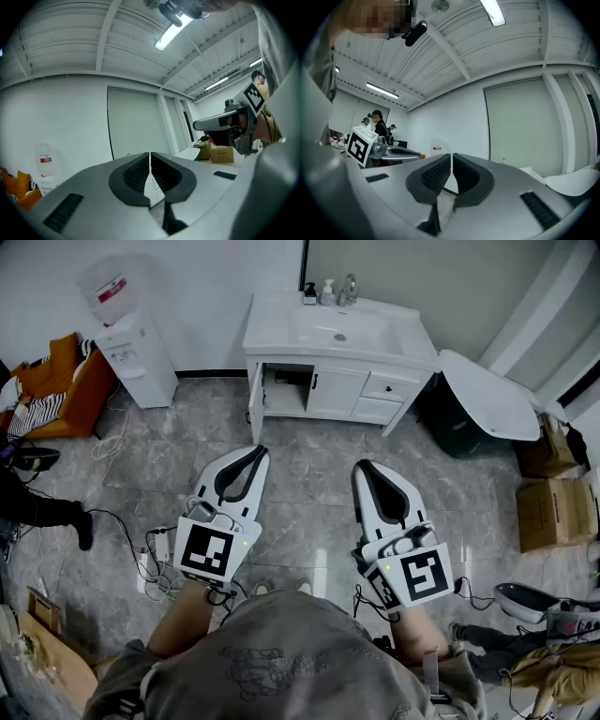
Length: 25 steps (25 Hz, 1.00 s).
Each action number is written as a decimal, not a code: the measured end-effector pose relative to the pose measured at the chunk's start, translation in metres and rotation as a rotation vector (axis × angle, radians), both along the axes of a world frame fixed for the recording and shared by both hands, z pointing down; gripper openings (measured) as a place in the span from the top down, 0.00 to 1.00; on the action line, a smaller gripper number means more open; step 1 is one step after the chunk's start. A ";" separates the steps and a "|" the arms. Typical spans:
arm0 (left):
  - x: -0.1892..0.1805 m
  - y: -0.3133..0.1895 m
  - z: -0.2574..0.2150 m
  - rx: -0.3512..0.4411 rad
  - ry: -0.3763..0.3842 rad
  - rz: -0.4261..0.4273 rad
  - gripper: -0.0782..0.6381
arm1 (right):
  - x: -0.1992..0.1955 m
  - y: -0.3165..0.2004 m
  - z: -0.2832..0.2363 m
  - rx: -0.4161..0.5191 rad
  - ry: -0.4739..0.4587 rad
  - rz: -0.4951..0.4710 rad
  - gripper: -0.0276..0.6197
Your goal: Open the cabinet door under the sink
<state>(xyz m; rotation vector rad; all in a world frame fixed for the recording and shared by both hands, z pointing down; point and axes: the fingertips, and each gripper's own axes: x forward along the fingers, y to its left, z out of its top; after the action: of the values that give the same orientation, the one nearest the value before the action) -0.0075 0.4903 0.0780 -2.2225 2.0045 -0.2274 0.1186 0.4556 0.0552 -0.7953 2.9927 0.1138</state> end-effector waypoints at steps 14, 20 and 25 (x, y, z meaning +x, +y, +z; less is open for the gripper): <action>0.027 -0.006 -0.006 0.000 -0.019 0.023 0.85 | 0.019 -0.010 0.004 -0.014 -0.029 0.006 0.90; 0.043 -0.016 0.004 -0.019 -0.027 0.026 0.85 | 0.032 -0.019 0.013 -0.026 -0.025 -0.003 0.90; 0.056 -0.025 0.009 -0.020 -0.034 0.025 0.85 | 0.044 -0.028 0.020 -0.032 -0.020 -0.013 0.90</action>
<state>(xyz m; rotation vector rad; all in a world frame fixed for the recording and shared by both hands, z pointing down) 0.0486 0.4656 0.0871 -2.2386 1.9647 -0.2808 0.1625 0.4278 0.0751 -0.7757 2.9877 0.0576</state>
